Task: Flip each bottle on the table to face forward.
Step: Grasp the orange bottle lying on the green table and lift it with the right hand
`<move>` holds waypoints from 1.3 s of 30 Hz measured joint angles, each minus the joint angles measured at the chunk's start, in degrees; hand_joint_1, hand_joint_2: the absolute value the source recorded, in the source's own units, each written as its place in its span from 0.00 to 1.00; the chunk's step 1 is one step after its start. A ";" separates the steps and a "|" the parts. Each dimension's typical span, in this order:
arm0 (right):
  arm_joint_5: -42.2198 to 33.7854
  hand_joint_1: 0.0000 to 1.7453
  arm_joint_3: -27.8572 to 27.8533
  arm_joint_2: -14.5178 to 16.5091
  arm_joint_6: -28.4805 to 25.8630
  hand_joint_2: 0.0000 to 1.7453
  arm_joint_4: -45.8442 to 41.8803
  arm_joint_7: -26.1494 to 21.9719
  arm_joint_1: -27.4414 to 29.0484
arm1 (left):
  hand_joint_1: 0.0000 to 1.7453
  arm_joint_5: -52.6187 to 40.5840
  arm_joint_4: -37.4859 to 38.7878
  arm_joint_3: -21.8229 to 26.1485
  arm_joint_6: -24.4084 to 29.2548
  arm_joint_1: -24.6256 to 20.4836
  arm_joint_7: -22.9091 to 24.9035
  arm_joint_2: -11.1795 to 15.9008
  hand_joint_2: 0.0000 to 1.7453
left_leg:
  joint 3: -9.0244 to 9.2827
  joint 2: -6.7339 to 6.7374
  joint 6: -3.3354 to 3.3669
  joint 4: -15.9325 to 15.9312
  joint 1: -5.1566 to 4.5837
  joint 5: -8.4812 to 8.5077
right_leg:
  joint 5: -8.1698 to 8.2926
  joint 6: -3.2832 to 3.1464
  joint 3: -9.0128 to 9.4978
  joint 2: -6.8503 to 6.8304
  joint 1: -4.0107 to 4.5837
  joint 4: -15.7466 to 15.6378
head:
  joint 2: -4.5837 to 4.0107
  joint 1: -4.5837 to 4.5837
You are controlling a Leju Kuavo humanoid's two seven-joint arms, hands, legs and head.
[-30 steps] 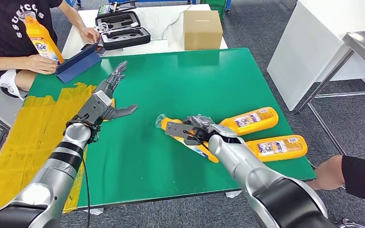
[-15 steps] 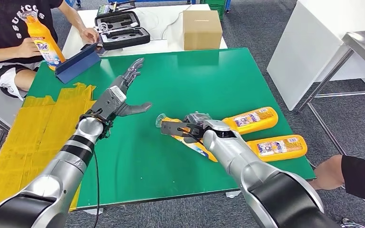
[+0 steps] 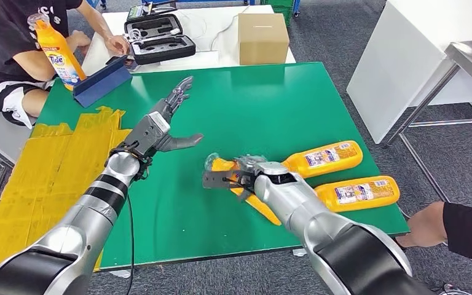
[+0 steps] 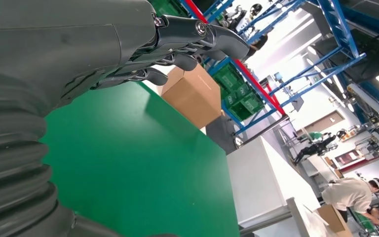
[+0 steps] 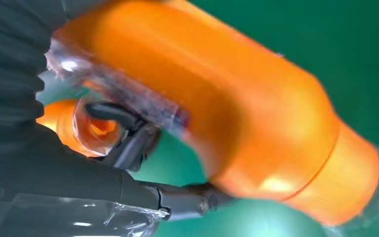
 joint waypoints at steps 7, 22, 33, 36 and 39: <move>1.27 0.00 0.79 0.34 0.84 1.00 0.44 1.49 0.41 | 0.00 0.47 0.82 -0.69 0.06 -0.19 -0.13 -0.35 1.00 | -0.06 -0.01 0.01 0.00 -0.01 -0.03 | -0.03 0.01 -0.03 -0.01 -0.01 -0.03 | 0.00 0.02; 1.36 0.97 1.10 0.64 0.98 1.00 0.49 1.31 0.62 | 0.00 0.52 1.88 -0.74 0.25 -0.49 -0.17 -0.49 1.00 | -0.05 0.02 -0.01 0.00 0.00 -0.05 | -0.03 0.01 -0.03 0.00 -0.01 -0.03 | 0.00 0.02; 1.14 0.91 0.99 1.03 -0.16 1.00 0.49 0.78 0.80 | 0.00 0.56 2.21 -0.78 0.51 -0.54 -0.24 -0.51 1.00 | -0.02 0.04 -0.02 0.00 0.00 -0.05 | -0.02 0.02 -0.02 0.00 0.00 -0.03 | 0.00 0.00; 1.01 0.93 0.96 1.15 -1.31 1.00 0.49 0.78 0.94 | 0.00 0.61 2.22 -0.78 0.67 -0.53 -0.25 -0.51 1.00 | -0.03 0.04 -0.02 0.00 0.00 -0.06 | -0.02 0.01 -0.03 0.00 0.00 -0.03 | 0.00 0.00; 0.80 0.94 0.91 1.29 -2.41 1.00 0.49 0.78 1.20 | 0.00 0.67 2.22 -0.78 0.75 -0.53 -0.26 -0.51 1.00 | -0.03 0.04 -0.03 -0.01 0.00 -0.06 | -0.02 0.01 -0.04 0.01 0.00 -0.03 | 0.00 0.00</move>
